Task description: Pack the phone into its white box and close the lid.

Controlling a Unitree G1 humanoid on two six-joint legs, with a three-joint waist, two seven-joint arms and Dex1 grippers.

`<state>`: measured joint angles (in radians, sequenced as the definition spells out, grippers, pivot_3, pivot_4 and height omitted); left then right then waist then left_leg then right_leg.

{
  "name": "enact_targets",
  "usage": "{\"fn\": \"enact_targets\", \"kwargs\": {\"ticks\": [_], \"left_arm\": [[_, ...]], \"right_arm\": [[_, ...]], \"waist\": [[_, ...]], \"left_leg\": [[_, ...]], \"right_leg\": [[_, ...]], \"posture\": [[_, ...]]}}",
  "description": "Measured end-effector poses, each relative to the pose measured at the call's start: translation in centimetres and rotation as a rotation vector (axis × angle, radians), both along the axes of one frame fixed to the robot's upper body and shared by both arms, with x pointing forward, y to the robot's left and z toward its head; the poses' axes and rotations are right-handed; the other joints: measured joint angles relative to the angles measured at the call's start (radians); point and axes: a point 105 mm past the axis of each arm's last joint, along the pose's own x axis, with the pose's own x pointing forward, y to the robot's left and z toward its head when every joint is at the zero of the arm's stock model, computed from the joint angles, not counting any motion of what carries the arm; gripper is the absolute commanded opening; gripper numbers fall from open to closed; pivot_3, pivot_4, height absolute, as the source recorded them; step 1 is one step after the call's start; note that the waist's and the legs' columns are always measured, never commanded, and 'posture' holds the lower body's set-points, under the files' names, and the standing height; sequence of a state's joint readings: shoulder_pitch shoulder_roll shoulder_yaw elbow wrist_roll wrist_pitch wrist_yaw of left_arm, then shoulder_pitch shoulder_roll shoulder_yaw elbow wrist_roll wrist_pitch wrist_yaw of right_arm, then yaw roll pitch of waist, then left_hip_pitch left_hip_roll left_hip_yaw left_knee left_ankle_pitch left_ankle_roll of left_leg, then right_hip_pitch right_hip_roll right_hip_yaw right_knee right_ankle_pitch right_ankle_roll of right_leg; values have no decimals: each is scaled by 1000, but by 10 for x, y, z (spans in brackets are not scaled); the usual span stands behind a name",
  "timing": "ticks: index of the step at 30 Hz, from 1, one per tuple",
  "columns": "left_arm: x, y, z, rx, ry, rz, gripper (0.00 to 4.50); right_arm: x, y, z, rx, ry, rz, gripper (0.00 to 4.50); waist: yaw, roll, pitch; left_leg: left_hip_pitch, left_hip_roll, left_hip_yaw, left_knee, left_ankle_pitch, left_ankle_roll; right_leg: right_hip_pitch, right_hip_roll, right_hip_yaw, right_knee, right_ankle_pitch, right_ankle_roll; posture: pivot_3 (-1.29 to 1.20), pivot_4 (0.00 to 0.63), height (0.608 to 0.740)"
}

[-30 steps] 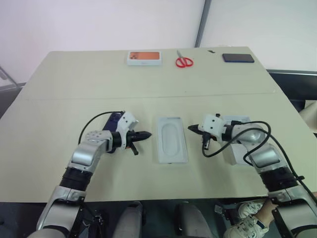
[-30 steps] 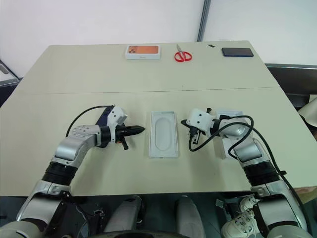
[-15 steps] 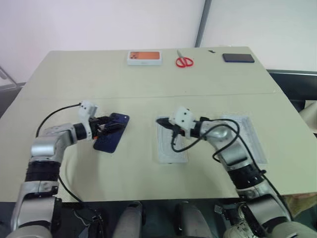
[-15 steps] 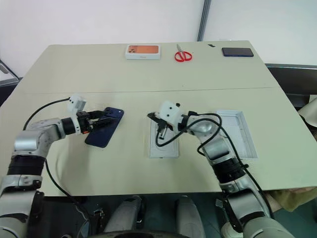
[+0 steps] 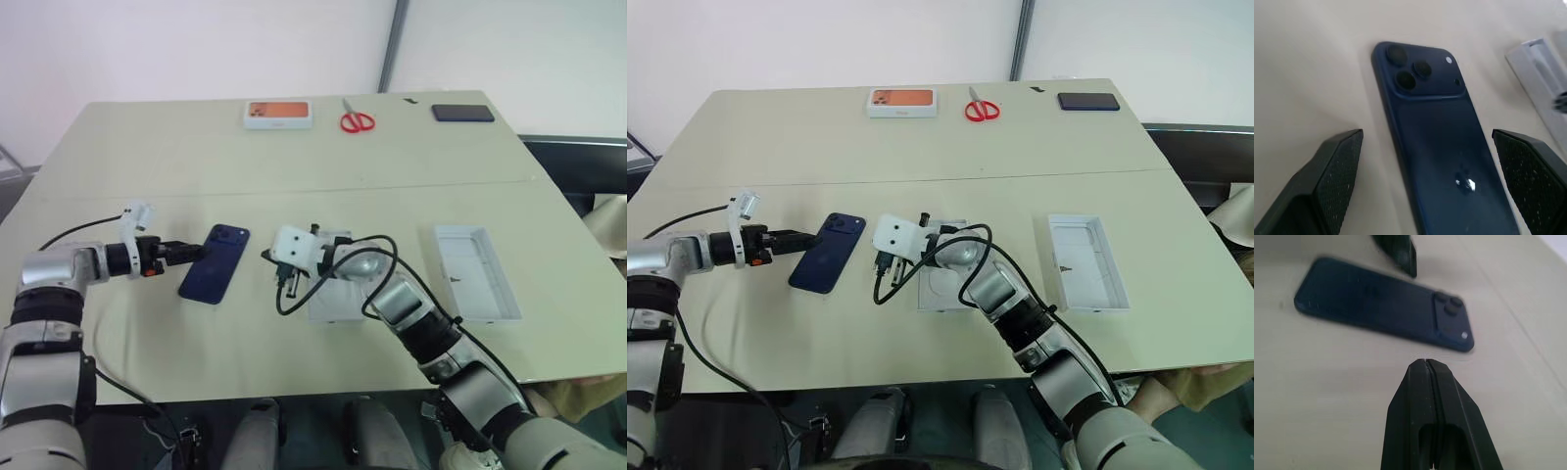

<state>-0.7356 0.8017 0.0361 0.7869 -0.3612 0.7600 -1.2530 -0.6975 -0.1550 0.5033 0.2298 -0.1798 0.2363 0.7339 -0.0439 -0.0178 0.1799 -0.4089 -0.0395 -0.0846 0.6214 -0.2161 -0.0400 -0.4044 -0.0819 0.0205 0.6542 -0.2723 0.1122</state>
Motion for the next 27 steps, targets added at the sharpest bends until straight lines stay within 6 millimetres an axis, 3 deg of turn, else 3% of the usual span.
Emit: {"fn": "enact_targets", "kwargs": {"ticks": [6,11,27], "left_arm": [[-2,-9,-3,-15,40,-59,4442],[-4,-16,-4,-33,58,-92,4442],[-12,-35,-10,-41,77,-156,4442]], "right_arm": [[-1,15,-14,-64,34,11,0],[6,13,-21,-111,75,-30,0],[9,22,-22,-136,105,-53,0]], "waist": [[1,0,0],[3,1,-1],[0,4,-8]], "left_leg": [[0,0,0,0,0,0],[0,0,0,0,0,0],[2,0,-1,-1,0,0]], "right_leg": [[0,0,0,1,0,0],[0,-1,0,1,0,0],[1,-1,2,1,0,0]], "posture": [[0,150,740],[0,150,740],[0,150,740]]}}
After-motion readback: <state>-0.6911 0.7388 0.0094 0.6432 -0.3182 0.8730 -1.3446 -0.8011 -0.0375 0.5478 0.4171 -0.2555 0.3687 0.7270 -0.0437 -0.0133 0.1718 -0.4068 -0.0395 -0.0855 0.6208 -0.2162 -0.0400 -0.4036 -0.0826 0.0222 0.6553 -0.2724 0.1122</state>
